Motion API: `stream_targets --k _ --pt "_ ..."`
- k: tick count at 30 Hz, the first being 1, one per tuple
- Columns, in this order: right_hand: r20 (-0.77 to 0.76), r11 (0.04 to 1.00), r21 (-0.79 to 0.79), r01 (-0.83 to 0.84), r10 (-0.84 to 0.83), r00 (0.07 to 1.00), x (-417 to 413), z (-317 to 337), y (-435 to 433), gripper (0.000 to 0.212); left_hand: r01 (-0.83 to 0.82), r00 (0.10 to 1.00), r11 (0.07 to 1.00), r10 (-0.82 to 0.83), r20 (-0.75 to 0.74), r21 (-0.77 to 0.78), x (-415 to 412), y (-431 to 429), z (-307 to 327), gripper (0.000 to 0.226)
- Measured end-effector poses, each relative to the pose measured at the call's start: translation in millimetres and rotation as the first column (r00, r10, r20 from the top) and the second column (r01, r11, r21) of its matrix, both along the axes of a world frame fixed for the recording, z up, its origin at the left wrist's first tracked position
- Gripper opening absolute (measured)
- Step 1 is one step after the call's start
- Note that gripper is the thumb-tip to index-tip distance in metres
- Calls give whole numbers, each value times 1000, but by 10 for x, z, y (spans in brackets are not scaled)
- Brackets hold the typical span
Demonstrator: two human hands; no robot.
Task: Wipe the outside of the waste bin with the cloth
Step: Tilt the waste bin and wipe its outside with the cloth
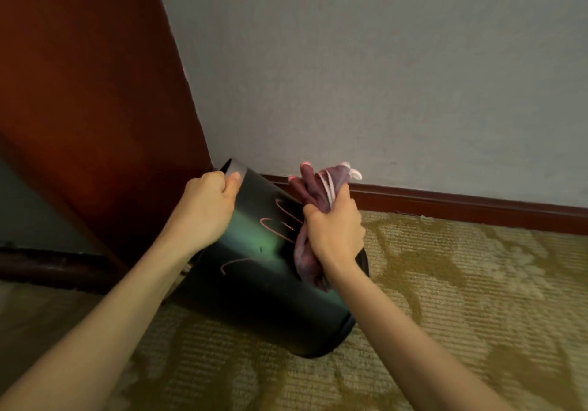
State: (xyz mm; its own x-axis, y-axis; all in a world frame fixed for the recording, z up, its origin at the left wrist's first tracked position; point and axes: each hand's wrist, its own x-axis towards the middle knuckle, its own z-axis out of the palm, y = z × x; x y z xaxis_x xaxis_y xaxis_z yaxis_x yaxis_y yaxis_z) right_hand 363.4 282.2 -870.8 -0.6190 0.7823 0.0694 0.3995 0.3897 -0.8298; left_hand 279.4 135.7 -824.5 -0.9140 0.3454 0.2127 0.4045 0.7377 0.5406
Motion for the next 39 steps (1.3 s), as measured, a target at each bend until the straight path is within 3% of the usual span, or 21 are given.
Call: stream_targets --k 6,15,22,26,31,39 --pt "-72 999 5 -50 50 996 249 31 -395 54 -42 997 999 42 58 -1 -125 1 -14 47" --pt "-152 977 61 -203 211 966 652 -70 -825 54 56 982 994 -73 176 97 -47 133 74 43" --pt "-134 988 97 -122 135 982 475 23 -502 53 49 990 990 -66 123 132 110 276 125 44" --pt "-138 999 3 -46 46 989 292 120 -206 42 66 991 991 -79 106 116 223 357 120 42" --pt "16 990 -133 -38 40 999 -32 210 266 33 114 984 987 -127 122 112 318 398 87 41" --pt "255 973 -123 -195 221 941 -563 204 528 52 120 987 984 -133 90 133 321 281 74 40"
